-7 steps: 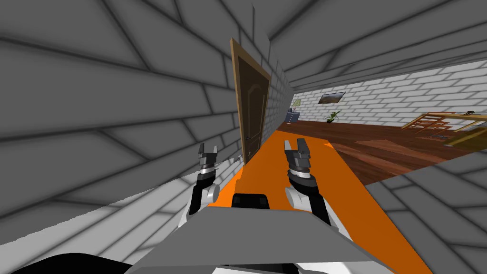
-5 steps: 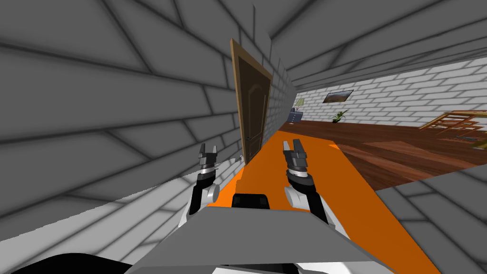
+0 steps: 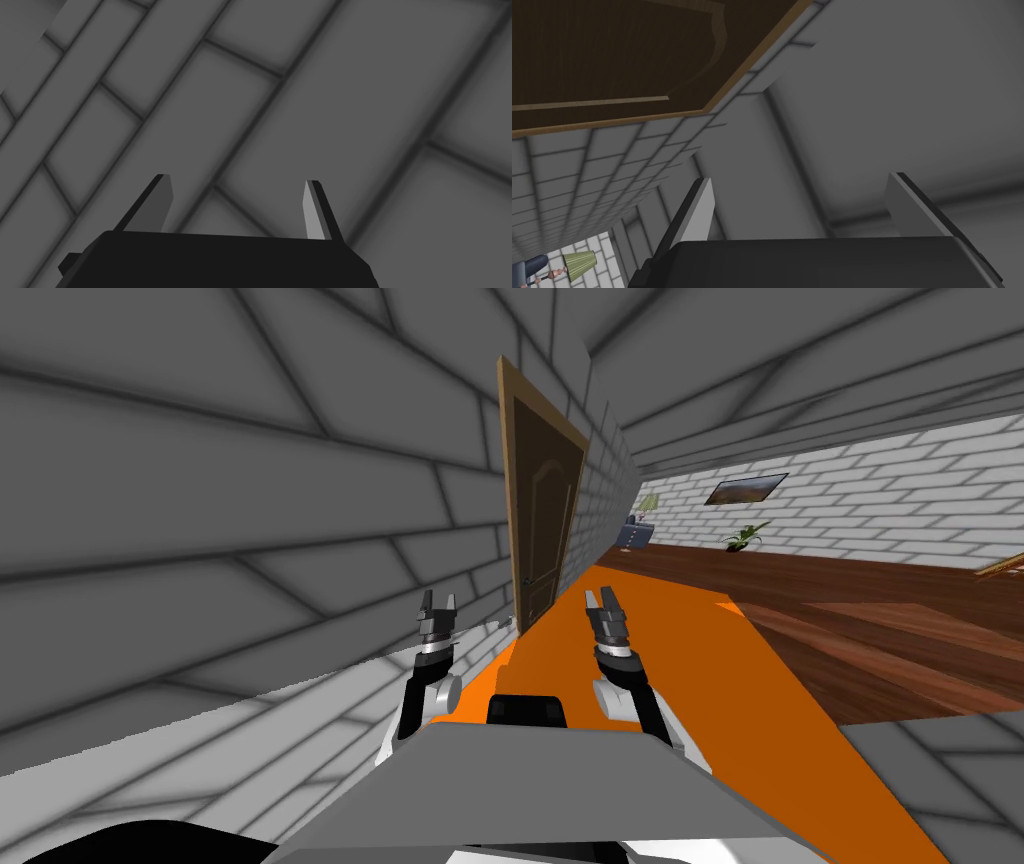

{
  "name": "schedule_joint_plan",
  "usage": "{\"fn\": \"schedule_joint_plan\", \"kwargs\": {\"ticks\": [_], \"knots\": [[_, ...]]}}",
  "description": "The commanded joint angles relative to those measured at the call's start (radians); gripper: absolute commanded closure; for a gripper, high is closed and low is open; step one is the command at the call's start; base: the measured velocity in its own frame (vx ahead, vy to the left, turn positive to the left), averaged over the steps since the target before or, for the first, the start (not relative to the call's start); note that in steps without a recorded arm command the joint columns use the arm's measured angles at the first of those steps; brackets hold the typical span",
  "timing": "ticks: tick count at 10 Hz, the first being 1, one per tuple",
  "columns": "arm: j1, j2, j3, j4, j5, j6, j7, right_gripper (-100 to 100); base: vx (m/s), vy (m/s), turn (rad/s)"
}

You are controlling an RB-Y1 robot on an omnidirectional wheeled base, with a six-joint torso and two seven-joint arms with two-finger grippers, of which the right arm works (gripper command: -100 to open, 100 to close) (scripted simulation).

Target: Pull the door open

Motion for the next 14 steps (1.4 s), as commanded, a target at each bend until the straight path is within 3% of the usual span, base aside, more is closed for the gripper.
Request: {"fn": "schedule_joint_plan", "kwargs": {"ticks": [1, 6, 11, 12, 14], "knots": [[-0.023, -0.015, 0.0, 0.05, -0.005, 0.001, -0.017, -100, 0.075, -0.057, 0.164], [-0.064, -0.043, 0.006, 0.16, -0.013, -0.007, -0.046, -100, 0.061, -0.047, 0.123], [-0.127, -0.085, 0.016, 0.308, -0.026, -0.018, -0.092, -100, 0.051, -0.061, 0.144], [-0.127, -0.085, 0.016, 0.327, -0.026, -0.018, -0.092, -100, 0.052, -0.057, 0.075], [-0.16, -0.108, 0.021, 0.395, -0.032, -0.024, -0.116, -100, 0.047, -0.073, 0.16]]}}
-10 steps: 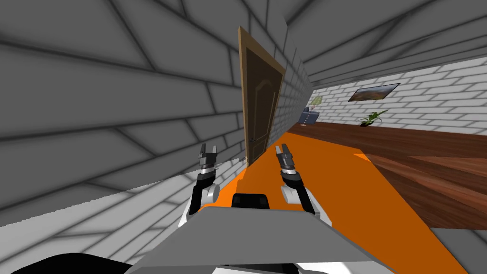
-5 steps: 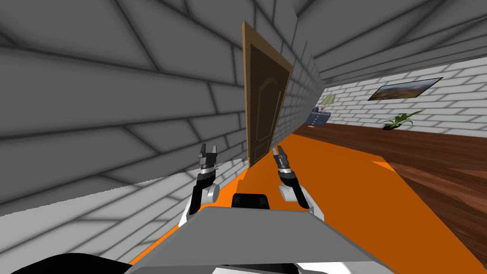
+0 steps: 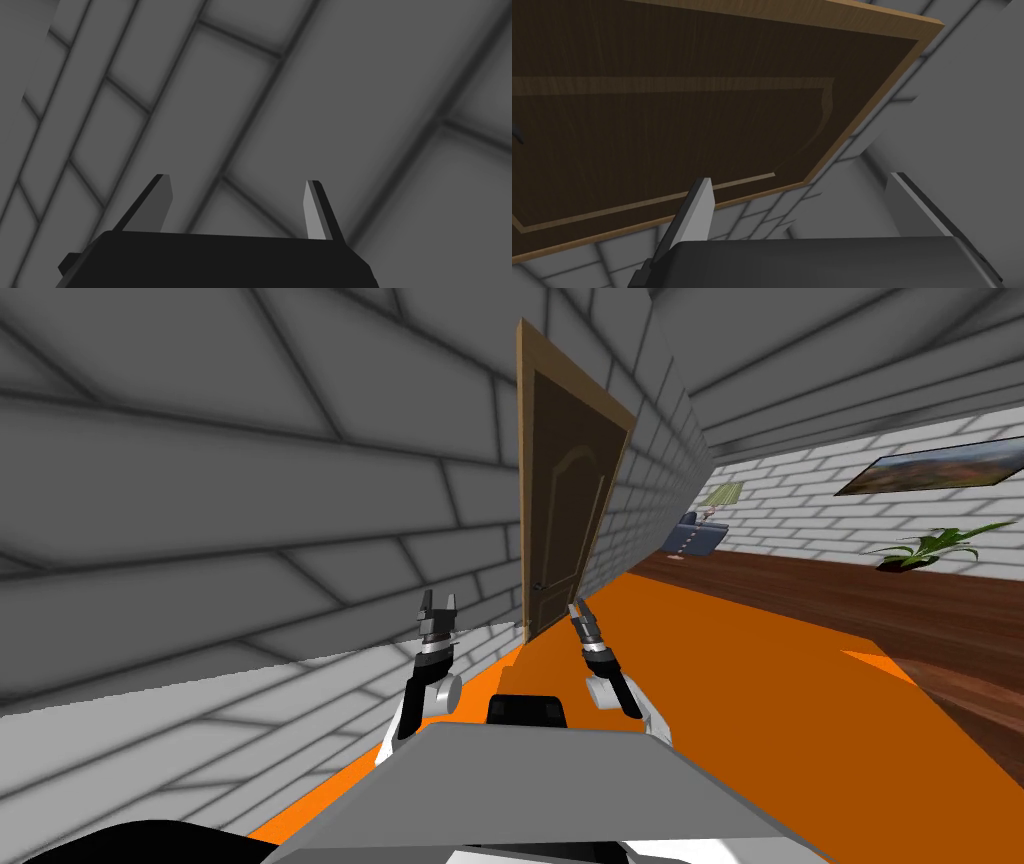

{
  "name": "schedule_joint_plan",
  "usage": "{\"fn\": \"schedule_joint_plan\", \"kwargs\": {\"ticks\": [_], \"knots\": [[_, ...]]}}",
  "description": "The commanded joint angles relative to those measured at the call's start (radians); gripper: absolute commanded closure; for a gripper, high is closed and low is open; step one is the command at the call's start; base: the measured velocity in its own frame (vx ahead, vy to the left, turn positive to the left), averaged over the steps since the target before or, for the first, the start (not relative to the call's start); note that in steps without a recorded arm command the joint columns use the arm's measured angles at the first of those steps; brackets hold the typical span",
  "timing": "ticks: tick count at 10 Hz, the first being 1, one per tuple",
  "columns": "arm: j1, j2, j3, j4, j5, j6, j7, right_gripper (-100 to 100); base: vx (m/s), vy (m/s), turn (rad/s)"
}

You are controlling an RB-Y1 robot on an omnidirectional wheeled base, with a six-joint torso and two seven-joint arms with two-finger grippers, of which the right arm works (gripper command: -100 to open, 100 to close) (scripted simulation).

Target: Pull the door open

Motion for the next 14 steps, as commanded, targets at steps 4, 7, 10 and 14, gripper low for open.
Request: {"fn": "schedule_joint_plan", "kwargs": {"ticks": [4, 7, 10, 14], "knots": [[-0.047, -0.032, 0.004, 0.125, -0.01, -0.005, -0.036, -100, 0.042, -0.052, 0.109], [-0.065, -0.044, 0.007, 0.181, -0.014, -0.008, -0.049, -100, 0.036, -0.048, 0.083], [-0.099, -0.067, 0.012, 0.266, -0.021, -0.015, -0.074, -100, 0.032, -0.053, 0.117], [-0.133, -0.09, 0.017, 0.344, -0.027, -0.021, -0.099, -100, 0.028, -0.053, 0.1]]}}
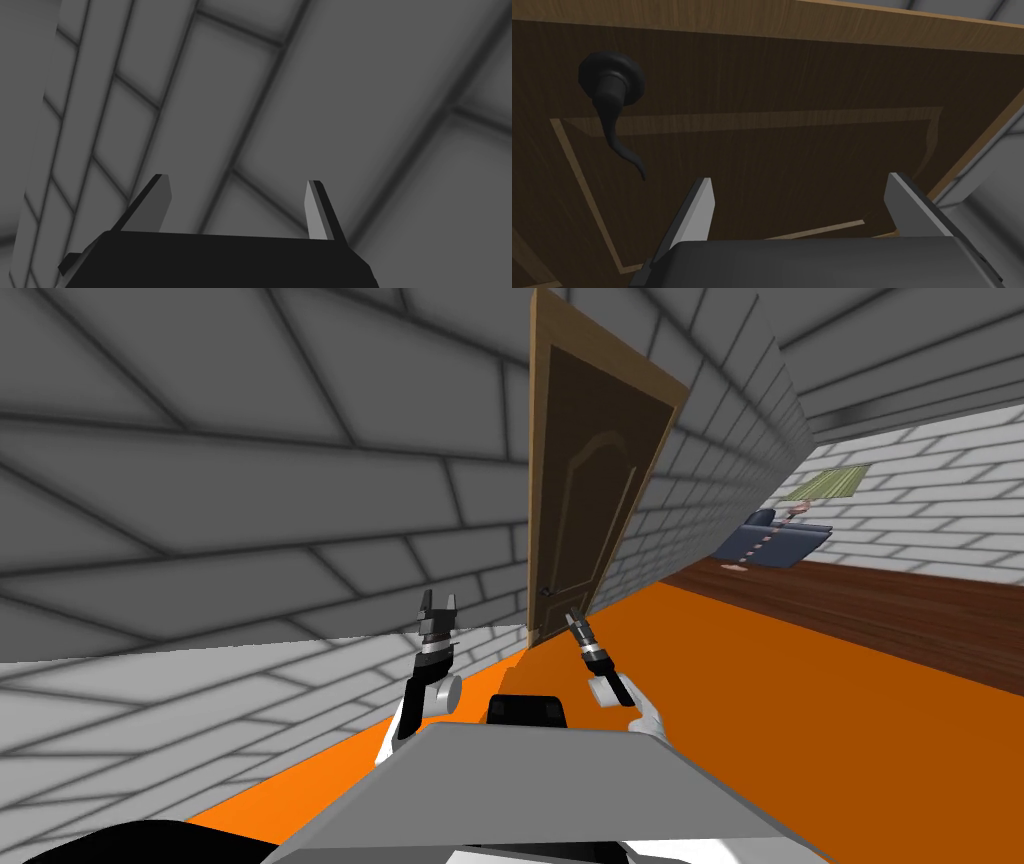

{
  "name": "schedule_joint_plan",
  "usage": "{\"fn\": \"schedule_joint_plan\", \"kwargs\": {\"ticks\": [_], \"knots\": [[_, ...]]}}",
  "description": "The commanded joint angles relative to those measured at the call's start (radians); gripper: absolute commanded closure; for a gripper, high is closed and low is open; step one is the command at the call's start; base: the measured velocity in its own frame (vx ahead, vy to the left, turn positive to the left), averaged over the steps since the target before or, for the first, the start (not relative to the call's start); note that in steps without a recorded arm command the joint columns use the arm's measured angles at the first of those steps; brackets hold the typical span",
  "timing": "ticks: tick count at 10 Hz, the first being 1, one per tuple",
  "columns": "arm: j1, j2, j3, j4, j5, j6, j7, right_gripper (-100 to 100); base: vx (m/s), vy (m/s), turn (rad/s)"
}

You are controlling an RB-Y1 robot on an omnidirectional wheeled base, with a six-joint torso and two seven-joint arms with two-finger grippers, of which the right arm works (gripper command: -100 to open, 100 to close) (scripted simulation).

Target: Pull the door open

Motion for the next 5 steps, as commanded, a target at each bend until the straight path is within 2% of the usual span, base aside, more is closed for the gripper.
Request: {"fn": "schedule_joint_plan", "kwargs": {"ticks": [1, 2, 3, 5], "knots": [[-0.01, -0.005, 0.001, 0.039, -0.002, -0.004, -0.007, -100, 0.037, -0.05, 0.081], [-0.027, -0.016, 0.004, 0.08, -0.005, -0.007, -0.019, -100, 0.041, -0.055, 0.134], [-0.027, -0.016, 0.004, 0.084, -0.005, -0.007, -0.019, -100, 0.029, -0.052, 0.064], [-0.059, -0.037, 0.009, 0.157, -0.011, -0.013, -0.042, -100, 0.04, -0.077, 0.182]]}}
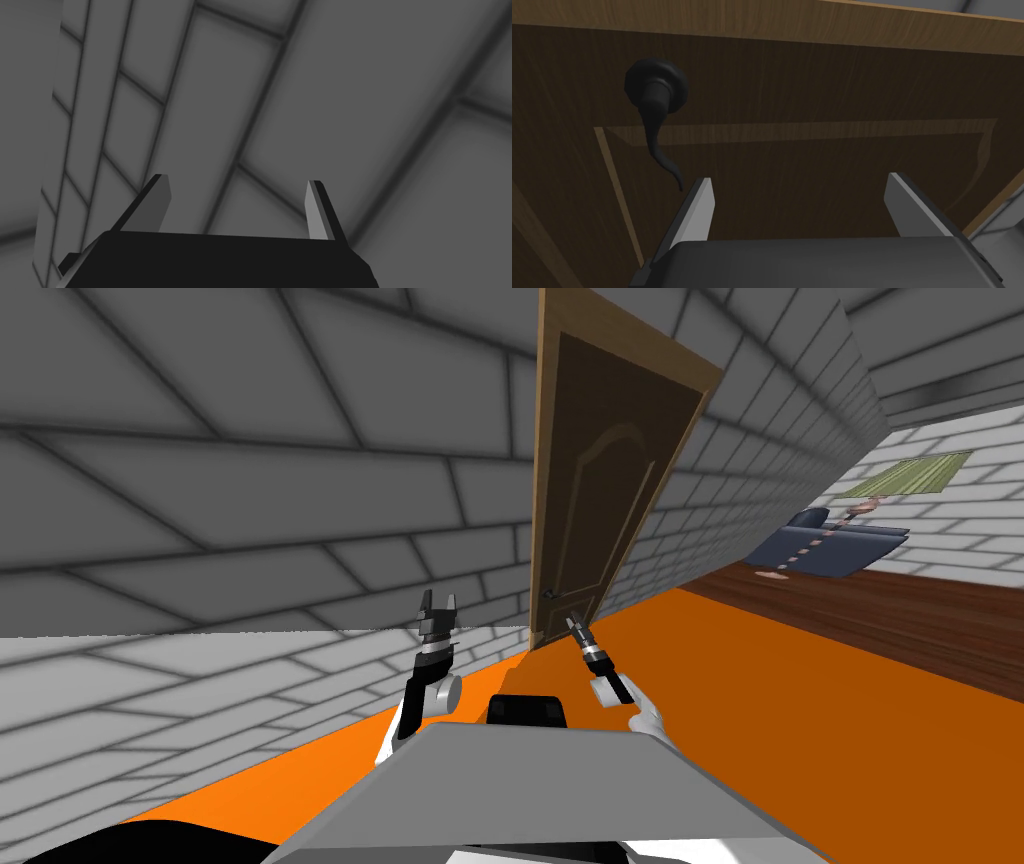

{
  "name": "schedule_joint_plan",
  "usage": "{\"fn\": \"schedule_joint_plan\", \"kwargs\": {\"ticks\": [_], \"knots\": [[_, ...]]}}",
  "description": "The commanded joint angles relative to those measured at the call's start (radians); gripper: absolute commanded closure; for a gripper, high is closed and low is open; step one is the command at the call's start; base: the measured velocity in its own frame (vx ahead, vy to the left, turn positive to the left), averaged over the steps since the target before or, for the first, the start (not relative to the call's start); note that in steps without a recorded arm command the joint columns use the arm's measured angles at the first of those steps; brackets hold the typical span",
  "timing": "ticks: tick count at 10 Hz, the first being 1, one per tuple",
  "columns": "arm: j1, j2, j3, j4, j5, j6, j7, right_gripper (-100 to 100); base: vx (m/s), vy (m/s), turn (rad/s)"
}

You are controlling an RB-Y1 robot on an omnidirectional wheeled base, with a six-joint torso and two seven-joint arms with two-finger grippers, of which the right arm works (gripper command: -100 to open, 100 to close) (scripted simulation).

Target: Pull the door open

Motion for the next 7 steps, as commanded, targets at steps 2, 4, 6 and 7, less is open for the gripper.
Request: {"fn": "schedule_joint_plan", "kwargs": {"ticks": [2, 4, 6, 7], "knots": [[-0.022, -0.018, 0.004, 0.069, -0.005, 0.0, -0.02, -100, 0.043, -0.079, 0.132], [-0.051, -0.037, 0.008, 0.143, -0.011, -0.005, -0.042, -100, 0.025, -0.066, 0.139], [-0.065, -0.047, 0.011, 0.175, -0.014, -0.008, -0.052, -100, 0.027, -0.068, 0.109], [-0.065, -0.047, 0.011, 0.185, -0.014, -0.008, -0.052, -100, 0.022, -0.059, 0.063]]}}
